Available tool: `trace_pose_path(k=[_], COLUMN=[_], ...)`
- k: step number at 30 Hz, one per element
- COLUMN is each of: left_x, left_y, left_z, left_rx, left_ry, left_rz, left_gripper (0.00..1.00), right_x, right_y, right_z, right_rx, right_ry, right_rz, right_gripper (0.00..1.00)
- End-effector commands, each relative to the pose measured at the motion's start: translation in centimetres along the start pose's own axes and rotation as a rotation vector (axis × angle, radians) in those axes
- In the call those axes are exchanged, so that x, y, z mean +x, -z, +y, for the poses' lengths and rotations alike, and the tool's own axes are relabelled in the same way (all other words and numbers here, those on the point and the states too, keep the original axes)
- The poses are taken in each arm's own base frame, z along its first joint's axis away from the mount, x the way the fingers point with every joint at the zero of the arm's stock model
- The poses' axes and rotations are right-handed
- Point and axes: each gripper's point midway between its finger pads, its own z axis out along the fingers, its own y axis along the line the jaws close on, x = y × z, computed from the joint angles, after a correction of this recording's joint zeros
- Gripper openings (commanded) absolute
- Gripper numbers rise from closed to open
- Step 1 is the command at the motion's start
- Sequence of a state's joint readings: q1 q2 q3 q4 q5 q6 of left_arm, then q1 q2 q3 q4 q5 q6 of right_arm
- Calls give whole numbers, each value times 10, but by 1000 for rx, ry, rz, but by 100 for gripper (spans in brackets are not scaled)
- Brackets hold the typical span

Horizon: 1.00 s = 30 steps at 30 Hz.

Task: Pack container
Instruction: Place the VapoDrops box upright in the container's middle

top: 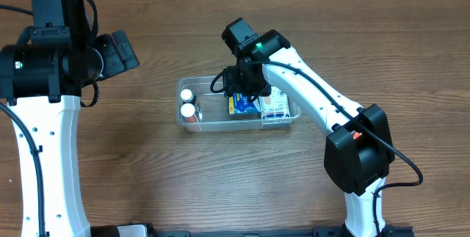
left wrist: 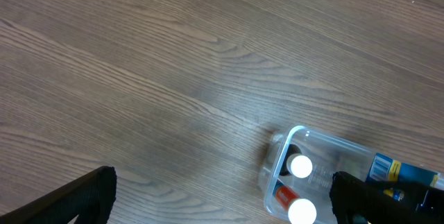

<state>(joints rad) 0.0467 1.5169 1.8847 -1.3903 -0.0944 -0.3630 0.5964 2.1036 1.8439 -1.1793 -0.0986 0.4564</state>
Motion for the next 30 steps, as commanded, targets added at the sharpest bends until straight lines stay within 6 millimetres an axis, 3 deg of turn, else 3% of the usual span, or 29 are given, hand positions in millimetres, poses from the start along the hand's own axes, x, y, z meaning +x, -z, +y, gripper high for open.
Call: trace_pose_path(k=[1, 6, 14, 20, 23, 26, 30], left_x=[0, 0, 0, 0, 0, 0, 0], left_y=[-2, -2, -2, -2, -2, -2, -2], left_z=[3, 3, 3, 3, 3, 3, 3], left_rx=[-17, -17, -17, -17, -17, -17, -17], left_ry=[-25, -25, -25, -25, -25, -25, -25], left_rz=[3, 3, 3, 3, 3, 3, 3], left_gripper=[100, 100, 100, 100, 100, 100, 100], right_x=[5, 6, 16, 13, 13, 14, 13], right_y=[-10, 10, 8, 8, 8, 8, 8], right_z=[-8, -10, -11, -8, -8, -9, -9], right_rx=[35, 41, 47, 38, 39, 40, 40], right_ry=[-23, -20, -51, -46, -46, -46, -46], right_rz=[29, 1, 43, 27, 28, 31, 30], right_gripper=[66, 67, 67, 69, 80, 100, 100])
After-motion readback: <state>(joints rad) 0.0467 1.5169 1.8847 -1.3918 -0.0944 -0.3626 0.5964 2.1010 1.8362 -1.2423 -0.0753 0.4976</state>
